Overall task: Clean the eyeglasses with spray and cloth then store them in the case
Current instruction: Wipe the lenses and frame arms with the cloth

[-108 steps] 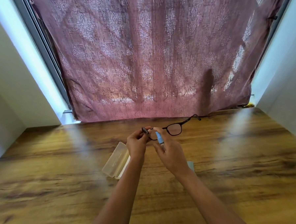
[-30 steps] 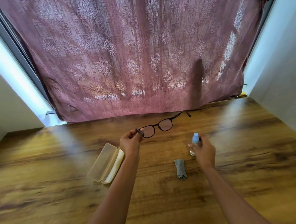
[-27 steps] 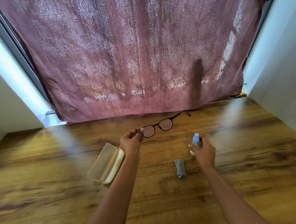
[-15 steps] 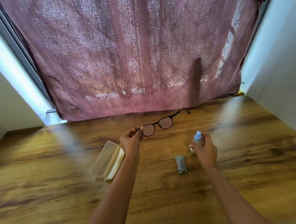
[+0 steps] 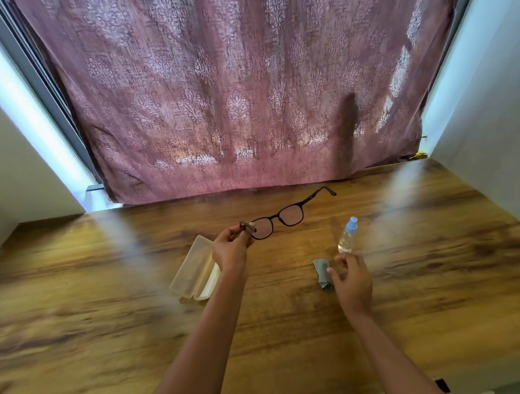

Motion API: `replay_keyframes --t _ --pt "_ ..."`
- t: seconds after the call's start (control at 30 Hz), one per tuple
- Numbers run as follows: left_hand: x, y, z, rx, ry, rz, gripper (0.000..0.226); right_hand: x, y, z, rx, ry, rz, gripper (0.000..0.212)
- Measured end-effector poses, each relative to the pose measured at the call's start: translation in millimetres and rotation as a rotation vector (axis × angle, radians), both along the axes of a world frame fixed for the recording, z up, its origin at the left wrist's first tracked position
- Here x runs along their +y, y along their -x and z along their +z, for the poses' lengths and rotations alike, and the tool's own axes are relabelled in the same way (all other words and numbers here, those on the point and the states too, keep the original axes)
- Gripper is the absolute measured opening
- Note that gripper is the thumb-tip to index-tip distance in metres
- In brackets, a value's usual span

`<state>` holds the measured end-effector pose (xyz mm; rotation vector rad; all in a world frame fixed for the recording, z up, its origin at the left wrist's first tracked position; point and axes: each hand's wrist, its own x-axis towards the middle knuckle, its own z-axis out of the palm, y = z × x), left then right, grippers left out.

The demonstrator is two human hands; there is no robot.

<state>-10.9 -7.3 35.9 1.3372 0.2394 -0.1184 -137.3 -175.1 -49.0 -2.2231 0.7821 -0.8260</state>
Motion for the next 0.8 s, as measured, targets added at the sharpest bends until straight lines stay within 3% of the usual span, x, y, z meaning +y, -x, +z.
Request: replay_keyframes --t 0.2,0.5,0.8 --pt "9.8 2.9 -0.2 -0.004 0.008 -0.004 0.01 11.6 -4.6 -0.8 0.041 -0.035 0.004 0.021" --pt "14.6 1.4 -2.7 -0.007 -0.039 -0.05 0.011 16.8 -14.0 1.5 0.25 -0.03 0.102 0.037" --pt "14.3 -0.3 -1.6 -0.005 -0.023 -0.097 0.008 14.9 -17.5 5.5 0.242 -0.077 0.013 0.021"
